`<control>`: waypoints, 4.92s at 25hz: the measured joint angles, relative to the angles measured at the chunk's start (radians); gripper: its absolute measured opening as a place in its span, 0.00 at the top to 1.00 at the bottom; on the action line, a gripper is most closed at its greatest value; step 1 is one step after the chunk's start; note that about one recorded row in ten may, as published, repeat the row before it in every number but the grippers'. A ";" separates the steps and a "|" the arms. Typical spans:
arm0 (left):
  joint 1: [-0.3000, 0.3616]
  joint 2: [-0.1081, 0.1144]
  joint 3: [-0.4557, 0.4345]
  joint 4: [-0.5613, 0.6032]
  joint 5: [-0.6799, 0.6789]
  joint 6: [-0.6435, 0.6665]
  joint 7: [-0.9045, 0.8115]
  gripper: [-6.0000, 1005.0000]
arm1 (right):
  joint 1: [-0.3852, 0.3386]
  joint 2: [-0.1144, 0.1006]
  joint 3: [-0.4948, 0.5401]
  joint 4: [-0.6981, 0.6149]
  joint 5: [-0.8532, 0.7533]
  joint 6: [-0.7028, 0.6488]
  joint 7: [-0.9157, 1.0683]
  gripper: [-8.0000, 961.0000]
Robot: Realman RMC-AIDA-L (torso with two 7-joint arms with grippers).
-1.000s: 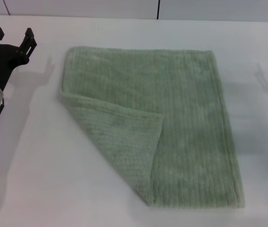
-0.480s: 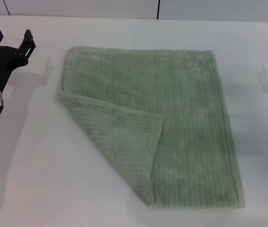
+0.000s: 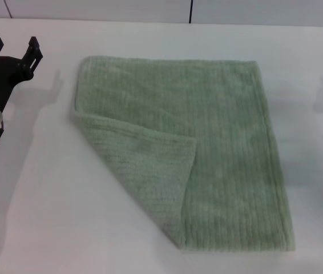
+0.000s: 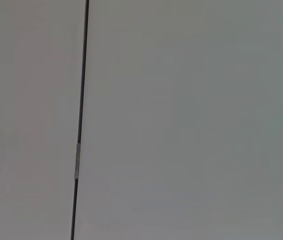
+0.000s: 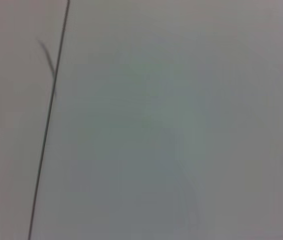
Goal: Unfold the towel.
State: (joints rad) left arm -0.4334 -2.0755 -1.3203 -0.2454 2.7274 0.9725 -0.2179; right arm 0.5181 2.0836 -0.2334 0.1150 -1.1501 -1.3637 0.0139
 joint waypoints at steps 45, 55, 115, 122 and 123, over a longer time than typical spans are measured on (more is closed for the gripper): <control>-0.004 0.003 -0.005 -0.005 0.000 0.000 0.007 0.22 | 0.129 -0.014 -0.015 -0.221 -0.341 0.299 0.405 0.99; -0.004 0.003 -0.005 -0.002 0.000 0.000 0.008 0.22 | 0.136 -0.011 -0.095 -0.390 -0.551 0.301 0.758 0.99; 0.002 -0.003 0.004 -0.014 0.000 0.017 -0.032 0.22 | 0.385 -0.089 -0.704 -0.715 -1.337 0.302 2.073 0.99; 0.005 -0.003 0.006 -0.014 0.002 0.017 -0.034 0.22 | 0.419 -0.092 -0.704 -0.638 -1.345 0.357 2.050 0.99; 0.005 -0.003 0.009 -0.014 0.003 0.017 -0.034 0.22 | 0.423 -0.090 -0.704 -0.629 -1.346 0.365 2.048 0.99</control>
State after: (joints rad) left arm -0.4281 -2.0786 -1.3108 -0.2592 2.7302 0.9898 -0.2520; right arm 0.9407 1.9934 -0.9379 -0.5141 -2.4958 -0.9989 2.0616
